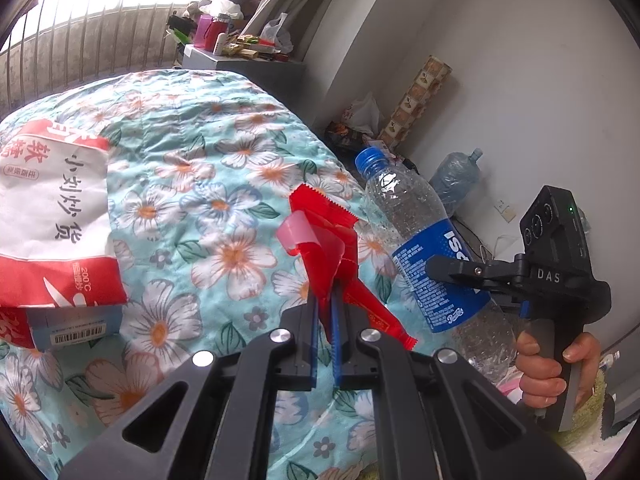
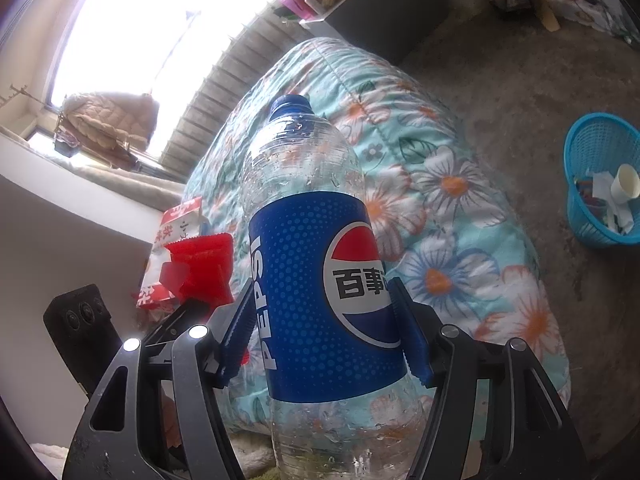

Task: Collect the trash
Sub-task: 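Hold the Pepsi bottle in the right tool while the left holds the red wrapper, then carry the Pepsi bottle and red wrapper over the wastebasket and open both tools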

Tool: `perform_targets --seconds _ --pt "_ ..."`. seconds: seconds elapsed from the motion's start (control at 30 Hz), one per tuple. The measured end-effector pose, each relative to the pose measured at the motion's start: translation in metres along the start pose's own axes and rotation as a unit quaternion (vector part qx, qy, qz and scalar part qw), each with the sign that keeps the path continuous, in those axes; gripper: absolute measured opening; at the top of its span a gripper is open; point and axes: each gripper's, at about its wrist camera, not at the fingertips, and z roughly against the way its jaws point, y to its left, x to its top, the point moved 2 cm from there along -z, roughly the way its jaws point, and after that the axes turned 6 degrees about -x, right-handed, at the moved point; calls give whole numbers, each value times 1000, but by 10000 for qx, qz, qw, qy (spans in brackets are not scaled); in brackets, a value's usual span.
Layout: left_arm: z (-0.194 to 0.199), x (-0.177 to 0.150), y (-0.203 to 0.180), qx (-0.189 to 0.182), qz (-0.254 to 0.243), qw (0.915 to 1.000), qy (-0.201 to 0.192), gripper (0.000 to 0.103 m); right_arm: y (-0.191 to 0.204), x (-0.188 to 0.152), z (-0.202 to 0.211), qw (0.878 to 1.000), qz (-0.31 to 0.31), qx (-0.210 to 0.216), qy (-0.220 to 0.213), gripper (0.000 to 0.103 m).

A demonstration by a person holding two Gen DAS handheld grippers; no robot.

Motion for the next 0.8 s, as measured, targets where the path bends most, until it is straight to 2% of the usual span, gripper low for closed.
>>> perform_targets --seconds 0.8 --pt "-16 3 -29 -12 -285 9995 122 5 -26 -7 22 9996 -176 133 -193 59"
